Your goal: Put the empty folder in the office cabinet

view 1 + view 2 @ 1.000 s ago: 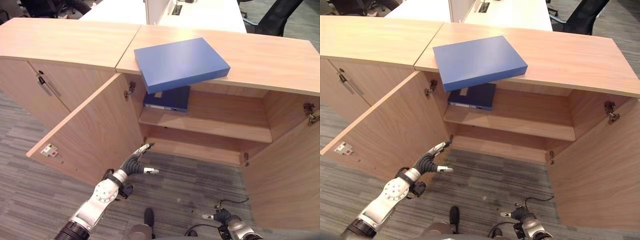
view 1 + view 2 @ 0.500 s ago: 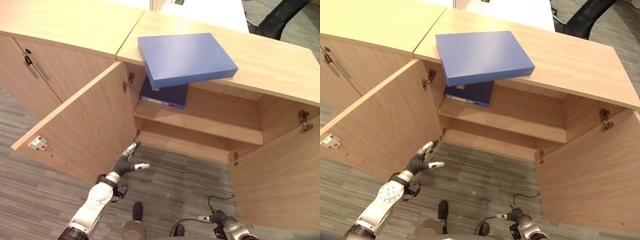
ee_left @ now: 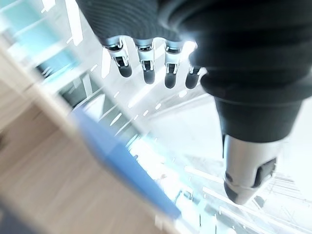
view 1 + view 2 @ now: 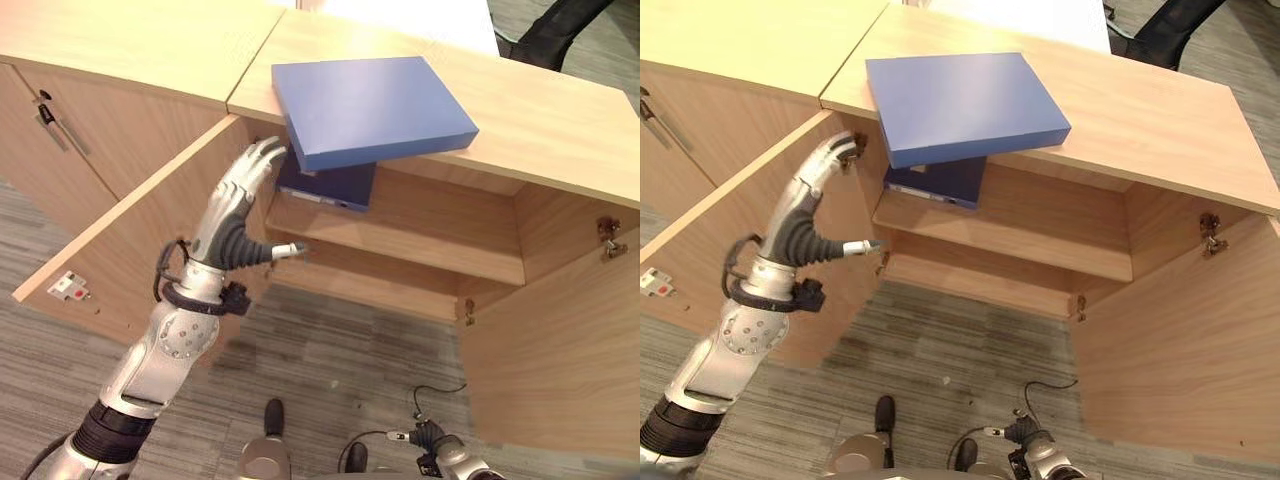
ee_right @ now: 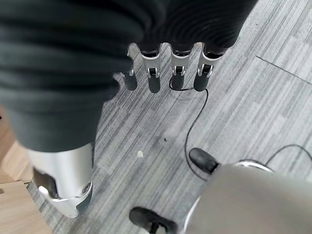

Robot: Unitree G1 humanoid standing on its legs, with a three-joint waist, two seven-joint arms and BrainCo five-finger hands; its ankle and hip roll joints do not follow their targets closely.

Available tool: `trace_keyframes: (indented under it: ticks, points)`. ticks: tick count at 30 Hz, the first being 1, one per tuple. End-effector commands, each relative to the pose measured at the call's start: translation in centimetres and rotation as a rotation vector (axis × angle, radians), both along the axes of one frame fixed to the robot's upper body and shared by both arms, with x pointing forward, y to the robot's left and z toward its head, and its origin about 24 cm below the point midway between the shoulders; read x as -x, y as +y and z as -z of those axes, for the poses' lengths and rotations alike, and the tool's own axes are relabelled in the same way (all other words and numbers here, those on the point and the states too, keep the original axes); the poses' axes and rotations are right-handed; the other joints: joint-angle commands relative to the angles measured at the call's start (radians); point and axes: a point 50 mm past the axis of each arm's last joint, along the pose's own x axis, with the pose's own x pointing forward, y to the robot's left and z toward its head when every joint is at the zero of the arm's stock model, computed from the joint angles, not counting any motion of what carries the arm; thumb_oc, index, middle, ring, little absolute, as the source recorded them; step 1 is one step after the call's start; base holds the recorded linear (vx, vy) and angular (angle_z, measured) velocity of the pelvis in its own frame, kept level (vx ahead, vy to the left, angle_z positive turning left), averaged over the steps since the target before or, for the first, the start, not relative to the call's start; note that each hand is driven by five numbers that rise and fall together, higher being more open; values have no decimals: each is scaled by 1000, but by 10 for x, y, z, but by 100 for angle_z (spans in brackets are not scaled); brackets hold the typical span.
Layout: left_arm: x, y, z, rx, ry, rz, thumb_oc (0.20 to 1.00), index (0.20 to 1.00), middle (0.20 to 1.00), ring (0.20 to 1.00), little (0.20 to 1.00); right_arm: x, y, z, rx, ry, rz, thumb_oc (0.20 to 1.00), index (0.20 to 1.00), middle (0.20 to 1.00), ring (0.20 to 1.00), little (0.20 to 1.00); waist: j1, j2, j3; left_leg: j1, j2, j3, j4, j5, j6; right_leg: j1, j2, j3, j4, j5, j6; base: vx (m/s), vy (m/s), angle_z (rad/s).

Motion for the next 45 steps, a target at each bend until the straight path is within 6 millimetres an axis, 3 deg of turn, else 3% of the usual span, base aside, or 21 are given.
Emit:
trace_keyframes:
  ticks: [1, 5, 11, 19, 28, 32, 38, 45]
  points:
    - [9, -1, -17, -45, -175, -23, 1000, 1000, 1000, 1000, 1000, -1, 6, 0, 13, -21, -47, 1000, 1000, 1000, 1000, 1000, -1, 9, -64, -20, 7, -36, 81, -148, -4, -41, -60, -115, 0, 70, 89, 0, 0, 0]
    - [6, -8, -32, -153, -323, -78, 1000, 1000, 1000, 1000, 1000, 6, 5, 2, 14, -5, -54, 1000, 1000, 1000, 1000, 1000, -18, 18, -82, 6, 4, -34, 57, -144, -6, -32, -58, -110, 0, 64, 91, 17, 1, -2]
    - [-5, -25, -38, -244, -383, -71, 1000, 1000, 1000, 1000, 1000, 10, 2, 3, 23, 4, -69, 1000, 1000, 1000, 1000, 1000, -41, 30, -95, 36, 3, -28, 23, -137, -5, -28, -56, -103, 0, 62, 93, 11, 8, 0]
    - [-46, -38, -38, -433, -374, -169, 1000, 1000, 1000, 1000, 1000, 16, -11, 3, 53, 22, -71, 1000, 1000, 1000, 1000, 1000, -87, 47, -118, 77, 7, -8, -12, -128, -9, -17, -50, -90, 0, 57, 93, 19, 5, -4]
    - [-84, -25, -37, -537, -298, -350, 1000, 1000, 1000, 1000, 1000, 26, -22, 4, 73, 63, -51, 1000, 1000, 1000, 1000, 1000, -126, 66, -140, 107, 13, 15, -17, -132, -12, -7, -44, -83, 0, 52, 92, 7, -2, -4]
    - [-90, -20, -38, -549, -293, -397, 1000, 1000, 1000, 1000, 1000, 27, -24, 5, 77, 66, -50, 1000, 1000, 1000, 1000, 1000, -129, 68, -142, 109, 14, 21, -18, -133, -12, -8, -43, -82, 0, 53, 92, -8, -3, -6]
    - [-106, 10, -48, -590, -264, -572, 1000, 1000, 1000, 1000, 1000, 37, -30, 5, 83, 85, -38, 1000, 1000, 1000, 1000, 1000, -153, 79, -151, 119, 17, 46, -18, -138, -9, -16, -38, -64, 0, 59, 94, -17, 3, -8]
    - [-115, 19, -57, -590, -235, -621, 1000, 1000, 1000, 1000, 1000, 44, -33, 7, 79, 105, -27, 1000, 1000, 1000, 1000, 1000, -166, 84, -161, 127, 18, 59, -18, -140, -9, -15, -37, -55, 0, 58, 94, -6, -3, -8]
